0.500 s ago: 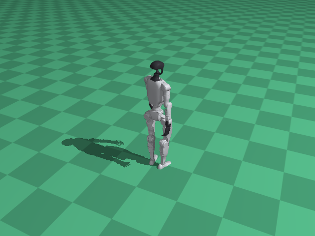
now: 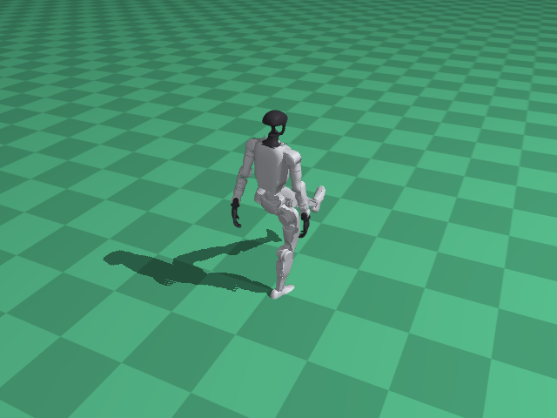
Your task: In place motions
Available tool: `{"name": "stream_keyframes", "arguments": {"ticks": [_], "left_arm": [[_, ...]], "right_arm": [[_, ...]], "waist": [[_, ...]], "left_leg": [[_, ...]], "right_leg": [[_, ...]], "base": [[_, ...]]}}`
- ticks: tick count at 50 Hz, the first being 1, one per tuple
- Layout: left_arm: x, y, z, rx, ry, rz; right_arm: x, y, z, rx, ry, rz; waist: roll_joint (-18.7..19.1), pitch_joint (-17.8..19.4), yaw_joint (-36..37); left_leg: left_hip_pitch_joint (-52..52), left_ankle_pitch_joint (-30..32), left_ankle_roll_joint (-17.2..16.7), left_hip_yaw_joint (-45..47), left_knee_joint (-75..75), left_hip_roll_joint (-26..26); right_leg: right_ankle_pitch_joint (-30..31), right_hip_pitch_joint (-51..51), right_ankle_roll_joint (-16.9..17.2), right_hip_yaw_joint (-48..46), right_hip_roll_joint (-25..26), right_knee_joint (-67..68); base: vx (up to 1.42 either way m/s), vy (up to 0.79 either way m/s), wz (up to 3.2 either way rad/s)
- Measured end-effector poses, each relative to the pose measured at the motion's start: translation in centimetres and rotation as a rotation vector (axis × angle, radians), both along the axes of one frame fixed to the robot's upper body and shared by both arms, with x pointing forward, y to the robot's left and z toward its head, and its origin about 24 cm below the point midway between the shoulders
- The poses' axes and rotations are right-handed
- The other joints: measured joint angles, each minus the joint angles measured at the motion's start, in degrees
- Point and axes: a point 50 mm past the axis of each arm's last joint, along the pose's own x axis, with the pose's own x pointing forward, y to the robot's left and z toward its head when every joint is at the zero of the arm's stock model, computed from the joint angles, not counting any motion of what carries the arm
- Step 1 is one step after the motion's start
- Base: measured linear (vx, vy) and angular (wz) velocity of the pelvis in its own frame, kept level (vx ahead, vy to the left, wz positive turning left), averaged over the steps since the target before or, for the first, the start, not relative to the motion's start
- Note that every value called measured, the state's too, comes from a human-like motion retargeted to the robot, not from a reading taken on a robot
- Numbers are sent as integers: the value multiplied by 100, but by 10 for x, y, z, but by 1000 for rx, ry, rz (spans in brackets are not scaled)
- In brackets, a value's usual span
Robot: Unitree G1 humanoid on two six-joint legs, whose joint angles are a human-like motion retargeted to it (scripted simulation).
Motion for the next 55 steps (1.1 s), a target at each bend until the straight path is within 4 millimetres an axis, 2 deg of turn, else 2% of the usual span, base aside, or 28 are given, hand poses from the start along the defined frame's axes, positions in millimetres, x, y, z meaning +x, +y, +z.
{"name": "stream_keyframes", "arguments": {"ticks": [2,4,6,9,15,20,23,25,27,28,30,32,36,38,40,44,50,55], "left_arm": [[-18,-7,6,-12,53,35],[-27,-12,9,-20,79,51],[-26,-13,9,-23,74,52],[-13,-10,4,-20,27,38],[34,5,-11,30,-121,-3],[85,20,-20,89,-237,-99],[115,26,-21,119,-298,-156],[129,27,-22,129,-339,-176],[142,24,-22,120,-374,-175],[146,22,-22,113,-389,-177],[157,18,-22,87,-416,-181],[175,18,-21,84,-462,-199],[214,16,-15,80,-557,-362],[225,13,-13,63,-588,-436],[226,7,-14,52,-604,-464],[205,3,-19,45,-579,-421],[150,0,-23,-7,-377,-376],[97,3,-20,-49,-208,-352]], "right_arm": [[10,7,1,31,-46,5],[19,14,2,60,-88,4],[25,19,2,79,-124,-1],[26,23,2,93,-141,-1],[1,25,-3,86,-48,16],[-40,15,-7,56,88,-25],[-68,5,-6,19,186,-67],[-86,0,-5,-2,245,-87],[-102,-7,-1,-39,318,-106],[-109,-10,0,-54,344,-119],[-118,-14,3,-76,387,-149],[-116,-12,3,-75,373,-192],[-120,-11,2,-50,311,-319],[-120,-10,2,-47,315,-324],[-116,-9,2,-65,335,-278],[-90,-2,-3,-67,296,-116],[-34,27,-8,55,87,24],[-7,47,-7,141,7,79]], "waist": [[-63,30,22],[-105,31,5],[-104,40,-15],[-24,-102,-97],[225,-808,-656],[432,-1557,-1295],[574,-1811,-1500],[638,-2018,-1638],[892,-2093,-1717],[999,-2143,-1819],[1128,-2385,-2377],[1170,-2472,-2491],[1015,-2153,-2100],[913,-2073,-1826],[858,-2053,-1629],[919,-2095,-1677],[963,-2031,-1829],[907,-2111,-1707]], "left_leg": [[-119,35,18,-41,-18,79],[-120,56,30,-92,-41,106],[17,85,7,-156,-64,106],[368,138,-48,-180,-83,93],[1432,253,-259,-232,177,99],[2288,539,-524,-151,1527,283],[3223,810,-631,-209,1880,338],[3897,78,-765,-122,1532,298],[4484,-662,-792,246,889,442],[4646,-573,-683,460,489,442],[4628,-199,-721,-193,-77,304],[4401,-104,-729,54,-181,259],[4403,-123,-554,-139,-64,104],[4451,-163,-528,-43,-43,61],[4496,-189,-522,80,-65,40],[4541,-204,-477,200,-157,31],[4575,-240,-442,182,-171,31],[4620,-286,-431,196,-187,-8]], "right_leg": [[-29,31,-19,32,-35,87],[-61,43,-17,48,-48,156],[-78,61,-12,45,-17,182],[-53,12,43,-58,81,109],[65,-327,214,-432,334,-234],[167,-798,364,-821,348,-519],[189,-962,416,-954,390,-607],[207,-1115,441,-989,427,-654],[180,-1122,436,-941,679,-676],[174,-1104,447,-955,766,-717],[131,-1192,523,-1295,650,-780],[130,-1444,543,-1276,580,-744],[216,-1313,582,-1280,477,-785],[250,-1289,597,-1260,413,-781],[270,-1326,600,-1172,375,-743],[295,-1372,627,-1053,386,-731],[291,-1352,655,-1055,380,-711],[273,-1357,656,-1027,345,-674]], "base": [[9,-2,-42],[3,-1,-10],[0,0,0],[-2,-4,35],[-2,-3,65],[1,0,86],[4,4,51],[5,4,9],[14,6,-21],[18,7,38],[7,7,107],[-15,9,28],[0,8,-3],[7,7,-46],[-1,10,-49],[3,9,-32],[2,4,0],[6,1,-4]]}}
